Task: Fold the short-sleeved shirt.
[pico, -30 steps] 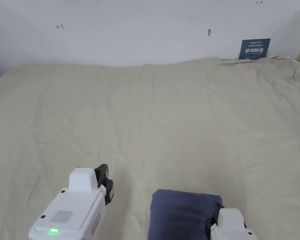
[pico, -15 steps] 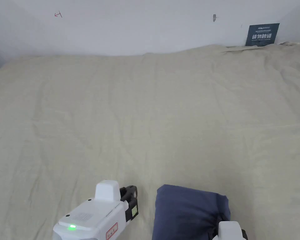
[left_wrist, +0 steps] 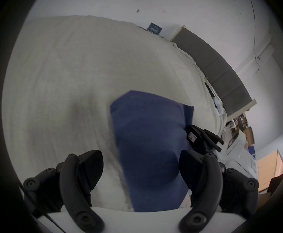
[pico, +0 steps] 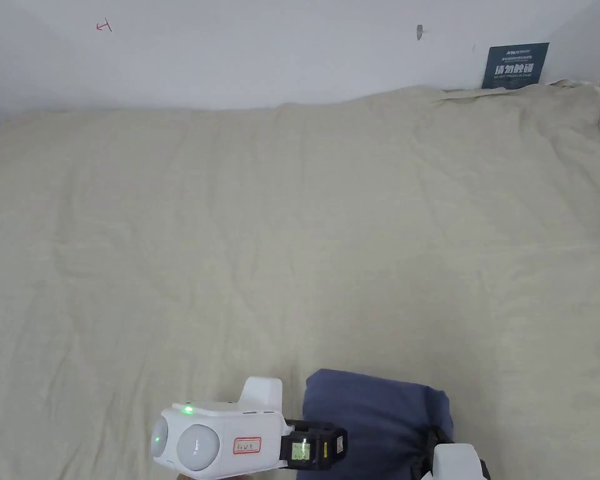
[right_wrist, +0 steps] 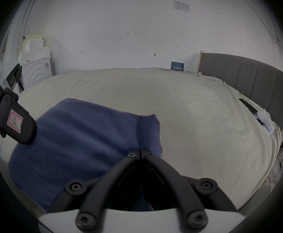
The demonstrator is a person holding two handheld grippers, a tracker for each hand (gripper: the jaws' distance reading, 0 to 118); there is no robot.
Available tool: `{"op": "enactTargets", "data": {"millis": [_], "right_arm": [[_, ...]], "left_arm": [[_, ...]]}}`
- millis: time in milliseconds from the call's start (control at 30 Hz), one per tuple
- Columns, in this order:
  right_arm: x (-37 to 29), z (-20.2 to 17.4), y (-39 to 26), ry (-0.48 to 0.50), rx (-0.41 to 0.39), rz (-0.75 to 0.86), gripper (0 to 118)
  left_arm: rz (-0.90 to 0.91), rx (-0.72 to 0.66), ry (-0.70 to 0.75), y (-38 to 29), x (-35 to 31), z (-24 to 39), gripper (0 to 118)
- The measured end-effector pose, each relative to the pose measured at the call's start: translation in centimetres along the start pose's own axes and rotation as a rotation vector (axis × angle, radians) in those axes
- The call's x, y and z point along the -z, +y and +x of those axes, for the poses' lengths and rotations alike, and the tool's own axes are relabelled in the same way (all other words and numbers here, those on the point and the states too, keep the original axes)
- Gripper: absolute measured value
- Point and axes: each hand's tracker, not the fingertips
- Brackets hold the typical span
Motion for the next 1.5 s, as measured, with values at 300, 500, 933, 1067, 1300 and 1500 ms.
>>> {"op": "enactTargets", "data": {"millis": [300,500,933,1067,1300,1500], "right_arm": [[0.0,0.3,0.1,0.013,0.008,-0.006,0],[0.0,0.6,0.4,0.030,0.013,-0.016,0],[-4.4,3.8,9.1,0.080,0.052,0.146,0],[-6.7,5.3,13.3,0.062,0.038,0.263,0],[-9.3,6.9,18.5,0.045,0.019,0.390,0],[-10.4,6.7,20.7,0.028,0.004,0.443,0]], "left_arm": [[-0.096,-0.034,-0.071,1.3,2.4,-0.8,64],[-0.120,-0.099,-0.093,1.3,2.3,-1.3,36],[-0.014,-0.078,-0.036,0.6,0.4,-0.2,20],[0.006,-0.049,-0.006,1.6,-1.6,-0.9,20],[0.076,-0.078,0.110,3.7,-7.1,-5.8,20],[0.086,-0.080,0.237,5.5,-12.9,-11.5,20]]}}
